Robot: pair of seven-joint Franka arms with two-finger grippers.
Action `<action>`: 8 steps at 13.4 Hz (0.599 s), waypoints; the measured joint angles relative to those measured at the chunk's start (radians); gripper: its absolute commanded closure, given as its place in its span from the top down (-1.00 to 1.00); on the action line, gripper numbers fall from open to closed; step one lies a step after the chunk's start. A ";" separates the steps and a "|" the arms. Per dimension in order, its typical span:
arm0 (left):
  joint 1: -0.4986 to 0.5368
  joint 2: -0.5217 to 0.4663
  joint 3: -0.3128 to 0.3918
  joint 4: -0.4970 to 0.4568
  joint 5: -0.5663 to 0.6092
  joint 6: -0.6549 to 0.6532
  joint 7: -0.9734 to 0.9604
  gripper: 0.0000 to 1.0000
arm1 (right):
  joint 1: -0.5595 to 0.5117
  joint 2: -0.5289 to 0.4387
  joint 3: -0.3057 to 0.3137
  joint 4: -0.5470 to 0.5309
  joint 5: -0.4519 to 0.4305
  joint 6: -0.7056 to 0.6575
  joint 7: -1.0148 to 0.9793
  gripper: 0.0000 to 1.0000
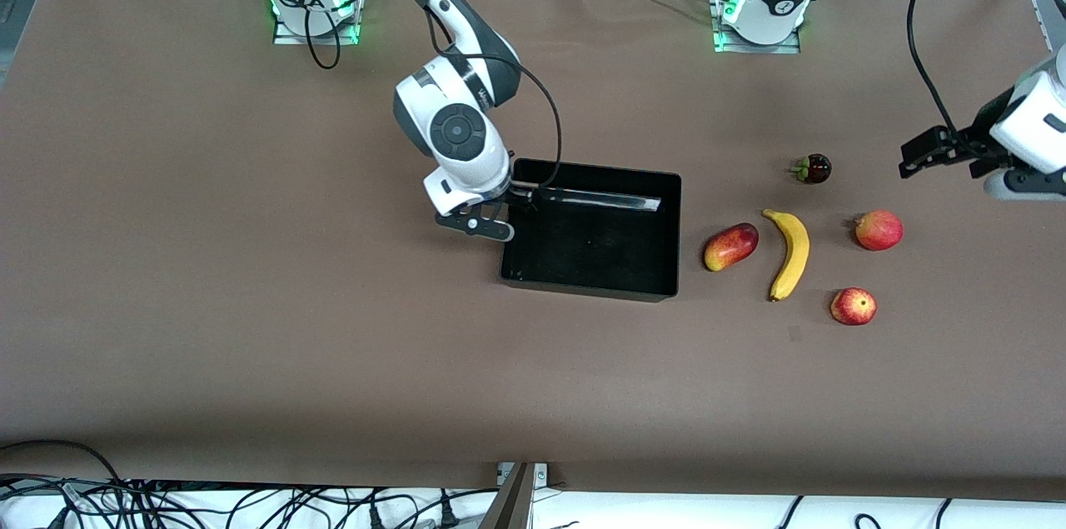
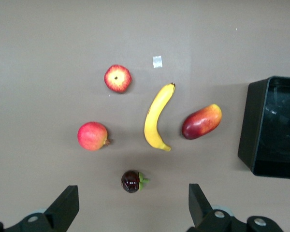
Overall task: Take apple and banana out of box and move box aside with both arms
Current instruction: 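Grip the black box rim with the right gripper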
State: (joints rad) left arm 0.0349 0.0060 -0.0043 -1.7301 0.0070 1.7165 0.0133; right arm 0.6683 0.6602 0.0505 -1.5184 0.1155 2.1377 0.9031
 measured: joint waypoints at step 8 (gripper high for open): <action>-0.026 -0.018 0.007 -0.028 -0.019 -0.008 -0.076 1.00 | 0.018 0.028 -0.014 0.003 -0.004 -0.006 -0.038 -1.00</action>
State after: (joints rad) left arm 0.0089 -0.0122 0.0023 -1.7582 -0.0121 1.7081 -0.0627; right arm 0.6861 0.6879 0.0361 -1.5159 0.1111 2.1315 0.8646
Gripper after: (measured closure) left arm 0.000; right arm 0.700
